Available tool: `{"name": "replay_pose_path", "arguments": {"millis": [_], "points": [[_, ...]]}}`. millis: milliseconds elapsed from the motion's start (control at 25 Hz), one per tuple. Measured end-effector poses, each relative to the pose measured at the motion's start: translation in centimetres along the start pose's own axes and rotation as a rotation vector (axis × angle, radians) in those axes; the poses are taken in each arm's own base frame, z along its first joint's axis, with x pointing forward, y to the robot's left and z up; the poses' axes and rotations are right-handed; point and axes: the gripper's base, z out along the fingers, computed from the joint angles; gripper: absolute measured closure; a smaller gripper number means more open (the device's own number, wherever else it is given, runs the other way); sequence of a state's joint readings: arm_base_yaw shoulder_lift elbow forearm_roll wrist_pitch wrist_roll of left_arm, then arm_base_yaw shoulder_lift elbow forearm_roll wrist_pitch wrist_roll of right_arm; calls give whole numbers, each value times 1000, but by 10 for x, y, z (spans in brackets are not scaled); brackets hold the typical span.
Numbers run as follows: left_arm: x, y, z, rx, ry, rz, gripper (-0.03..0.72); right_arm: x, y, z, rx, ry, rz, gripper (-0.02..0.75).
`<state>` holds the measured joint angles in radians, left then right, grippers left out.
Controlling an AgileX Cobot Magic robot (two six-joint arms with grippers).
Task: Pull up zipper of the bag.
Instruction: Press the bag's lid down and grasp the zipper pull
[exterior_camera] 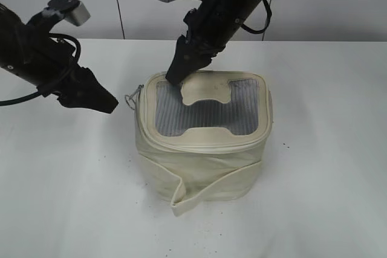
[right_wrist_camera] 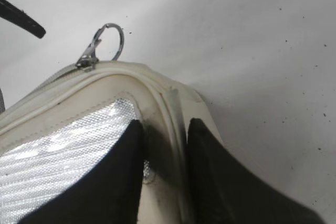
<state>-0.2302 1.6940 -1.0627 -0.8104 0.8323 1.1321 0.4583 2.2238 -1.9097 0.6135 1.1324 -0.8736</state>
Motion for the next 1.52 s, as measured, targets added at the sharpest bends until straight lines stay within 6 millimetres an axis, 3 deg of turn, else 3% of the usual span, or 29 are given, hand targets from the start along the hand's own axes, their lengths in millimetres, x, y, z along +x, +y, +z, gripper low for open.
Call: {"name": "replay_pose_path", "arguments": {"millis": [160, 320, 680, 1120, 1240, 1440, 1520], "points": [[0, 1, 0, -12, -4, 83, 148, 2, 2, 0, -22, 19, 0, 601], [-2, 3, -1, -47, -11, 164, 128, 3, 4, 0, -42, 35, 0, 713], [-17, -21, 12, -184, 48, 499, 125, 4, 4, 0, -45, 38, 1, 720], [-23, -28, 28, -221, 34, 549, 139, 2, 4, -1, -43, 38, -6, 720], [-23, -29, 30, -215, 37, 548, 244, 2, 4, -1, -43, 38, -7, 720], [-22, -29, 31, -207, 45, 549, 617, 2, 4, -2, -41, 39, -7, 722], [-20, -31, 31, -186, 65, 556, 680, 2, 4, -2, -41, 39, -5, 722]]}}
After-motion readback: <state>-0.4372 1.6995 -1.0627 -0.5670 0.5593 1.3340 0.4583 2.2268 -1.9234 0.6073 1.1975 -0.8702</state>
